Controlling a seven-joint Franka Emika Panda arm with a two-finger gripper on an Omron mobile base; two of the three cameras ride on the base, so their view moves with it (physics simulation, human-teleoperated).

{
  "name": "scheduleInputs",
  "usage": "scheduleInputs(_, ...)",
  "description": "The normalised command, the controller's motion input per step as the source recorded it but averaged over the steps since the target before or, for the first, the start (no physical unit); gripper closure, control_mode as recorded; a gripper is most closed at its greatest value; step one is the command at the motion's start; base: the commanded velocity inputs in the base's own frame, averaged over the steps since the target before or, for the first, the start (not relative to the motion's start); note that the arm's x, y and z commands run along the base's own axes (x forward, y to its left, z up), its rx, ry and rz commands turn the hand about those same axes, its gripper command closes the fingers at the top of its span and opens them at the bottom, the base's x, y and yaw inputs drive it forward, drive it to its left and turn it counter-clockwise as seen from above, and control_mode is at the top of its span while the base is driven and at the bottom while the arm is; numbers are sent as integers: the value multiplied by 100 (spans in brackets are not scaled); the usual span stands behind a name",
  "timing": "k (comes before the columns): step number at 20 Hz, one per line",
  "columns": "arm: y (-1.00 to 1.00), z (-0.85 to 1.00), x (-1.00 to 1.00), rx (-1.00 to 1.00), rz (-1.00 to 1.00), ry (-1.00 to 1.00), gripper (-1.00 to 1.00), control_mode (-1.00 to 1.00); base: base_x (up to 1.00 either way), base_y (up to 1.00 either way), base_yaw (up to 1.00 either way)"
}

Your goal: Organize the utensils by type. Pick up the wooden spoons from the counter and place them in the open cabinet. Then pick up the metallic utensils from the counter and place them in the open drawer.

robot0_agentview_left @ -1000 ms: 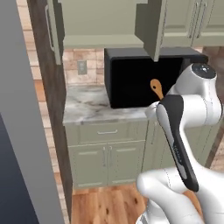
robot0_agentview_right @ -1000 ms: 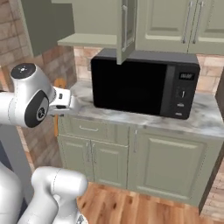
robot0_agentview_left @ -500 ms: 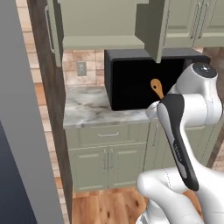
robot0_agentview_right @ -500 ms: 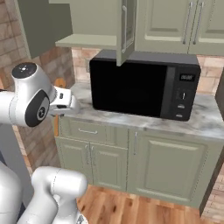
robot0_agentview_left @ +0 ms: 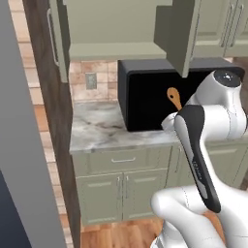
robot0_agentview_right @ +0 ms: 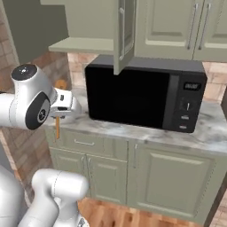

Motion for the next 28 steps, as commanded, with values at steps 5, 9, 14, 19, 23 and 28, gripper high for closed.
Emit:
scheduleInputs(5,0,0,0,0,0,0,100,100,61,16,-2)
scheduleInputs(9,0,0,0,0,0,0,100,100,46,15,-13)
scheduleInputs(14,0,0,0,0,0,0,100,100,32,32,-24)
scheduleInputs(19,0,0,0,0,0,0,100,100,43,51,-22)
scheduleInputs(23,0,0,0,0,0,0,100,100,59,43,-10)
scheduleInputs(28,0,0,0,0,0,0,100,100,54,30,-3)
